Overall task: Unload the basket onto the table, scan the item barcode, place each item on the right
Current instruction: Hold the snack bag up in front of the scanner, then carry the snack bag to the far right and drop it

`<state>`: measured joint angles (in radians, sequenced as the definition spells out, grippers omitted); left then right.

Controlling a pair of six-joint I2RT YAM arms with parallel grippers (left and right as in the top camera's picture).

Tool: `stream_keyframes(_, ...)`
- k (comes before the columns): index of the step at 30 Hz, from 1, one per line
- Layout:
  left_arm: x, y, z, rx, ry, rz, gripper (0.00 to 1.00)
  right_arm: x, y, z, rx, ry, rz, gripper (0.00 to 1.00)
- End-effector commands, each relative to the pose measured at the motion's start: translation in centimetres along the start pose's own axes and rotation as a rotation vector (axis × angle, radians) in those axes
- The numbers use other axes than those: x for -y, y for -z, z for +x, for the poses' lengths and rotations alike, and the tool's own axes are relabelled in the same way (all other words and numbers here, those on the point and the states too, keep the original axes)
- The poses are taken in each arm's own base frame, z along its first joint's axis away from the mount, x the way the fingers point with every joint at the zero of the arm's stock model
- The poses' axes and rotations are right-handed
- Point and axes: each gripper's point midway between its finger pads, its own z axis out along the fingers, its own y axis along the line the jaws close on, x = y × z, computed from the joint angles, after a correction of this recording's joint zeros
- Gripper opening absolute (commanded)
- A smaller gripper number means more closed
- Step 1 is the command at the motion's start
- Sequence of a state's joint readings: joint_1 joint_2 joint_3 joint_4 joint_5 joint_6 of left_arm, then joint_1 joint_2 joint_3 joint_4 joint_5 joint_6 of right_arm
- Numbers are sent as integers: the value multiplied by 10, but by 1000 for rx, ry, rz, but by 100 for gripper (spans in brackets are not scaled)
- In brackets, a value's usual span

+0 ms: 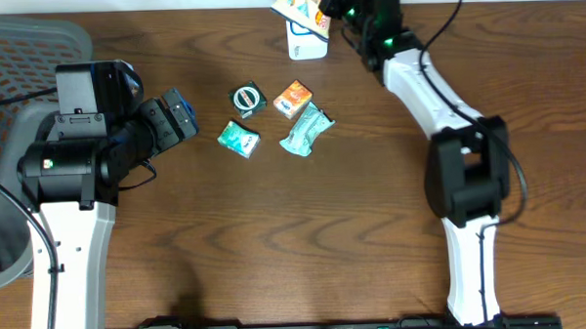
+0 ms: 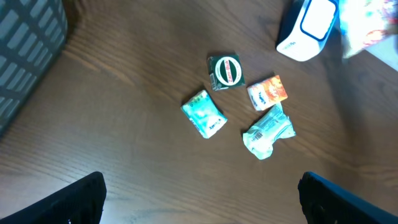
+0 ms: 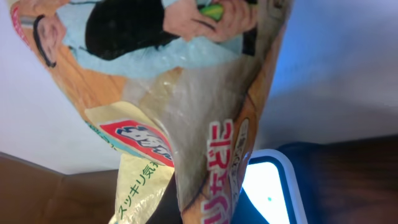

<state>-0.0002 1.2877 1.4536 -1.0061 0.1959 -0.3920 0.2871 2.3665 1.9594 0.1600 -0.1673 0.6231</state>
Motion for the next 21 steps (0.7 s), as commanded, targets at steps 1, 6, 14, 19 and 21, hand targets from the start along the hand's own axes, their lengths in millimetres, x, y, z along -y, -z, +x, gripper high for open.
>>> stream_keyframes(1,-2,1,-2,6,-3,-7,98,-5,-13,2,48,21,-6,1)
stream_keyframes(6,-2,1,-2,6,-3,-7,98,5,-13,-2,72,21,48,1)
stream_keyframes(14,-2,1,-2,6,-3,-7,98,6,1,-30,104,79,64,1)
stream_keyframes(19,-2,1,-2,6,-3,-7,98,48,46,-91,114,109,193,1)
stream_keyframes(21,-2,1,-2,6,-3,-7,98,78,71,-109,73,175,280,1)
